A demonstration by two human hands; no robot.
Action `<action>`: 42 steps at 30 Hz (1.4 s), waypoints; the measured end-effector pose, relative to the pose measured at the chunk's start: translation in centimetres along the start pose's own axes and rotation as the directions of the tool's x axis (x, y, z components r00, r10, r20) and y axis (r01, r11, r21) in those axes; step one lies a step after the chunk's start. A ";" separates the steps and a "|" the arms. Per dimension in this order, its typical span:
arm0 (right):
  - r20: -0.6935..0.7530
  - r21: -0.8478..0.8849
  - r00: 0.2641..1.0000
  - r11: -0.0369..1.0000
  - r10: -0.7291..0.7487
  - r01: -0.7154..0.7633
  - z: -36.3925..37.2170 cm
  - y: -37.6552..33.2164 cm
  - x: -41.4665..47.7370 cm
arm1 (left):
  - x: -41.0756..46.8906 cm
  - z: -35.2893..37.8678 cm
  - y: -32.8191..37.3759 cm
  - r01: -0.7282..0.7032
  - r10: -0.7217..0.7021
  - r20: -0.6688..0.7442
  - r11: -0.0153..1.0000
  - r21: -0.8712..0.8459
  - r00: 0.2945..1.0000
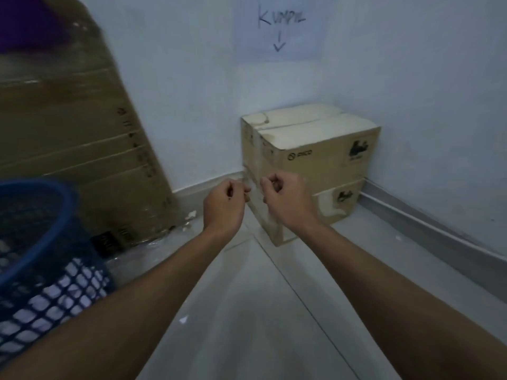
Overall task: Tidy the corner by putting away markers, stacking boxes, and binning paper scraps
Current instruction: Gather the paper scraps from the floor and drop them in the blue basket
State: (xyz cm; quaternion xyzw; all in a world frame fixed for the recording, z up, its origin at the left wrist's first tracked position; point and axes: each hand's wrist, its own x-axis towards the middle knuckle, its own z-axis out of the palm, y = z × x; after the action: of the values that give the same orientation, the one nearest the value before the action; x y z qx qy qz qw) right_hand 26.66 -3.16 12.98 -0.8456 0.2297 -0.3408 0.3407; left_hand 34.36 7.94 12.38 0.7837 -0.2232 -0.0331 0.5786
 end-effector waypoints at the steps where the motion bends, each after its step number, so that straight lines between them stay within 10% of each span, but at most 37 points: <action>1: -0.002 -0.021 1.000 0.999 0.026 -0.026 -0.8 0.9 -0.5 | -0.5 1.0 0.1 -0.001 0.001 0.039 1.000 0.005 0.999; 12: -0.091 -0.081 0.951 0.949 0.296 -0.303 -9.9 11.2 -11.1 | -9.9 13.2 -1.7 0.004 0.008 0.503 1.000 -0.021 0.864; 26: -0.317 -0.067 0.684 0.704 0.656 -0.707 -23.2 18.5 -31.2 | -26.1 23.8 -2.4 -0.265 0.117 0.938 0.964 -0.028 0.326; 33: -0.074 -0.537 0.809 0.660 0.584 -0.525 -24.8 20.4 -41.3 | -31.2 26.3 -5.1 -0.476 0.168 0.985 0.869 -0.133 0.032; 42: -0.281 -0.657 0.837 0.541 0.470 -0.524 -24.8 26.9 -43.2 | -34.7 32.8 -5.4 -0.647 0.399 0.916 0.709 -0.280 0.040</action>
State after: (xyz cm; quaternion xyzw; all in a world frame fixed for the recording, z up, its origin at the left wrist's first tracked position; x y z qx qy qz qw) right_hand -24.34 -4.58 -11.55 -0.7961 0.5848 -0.1434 0.0608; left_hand -5.30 -6.66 -10.49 0.5189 -0.7902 -0.2487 0.2108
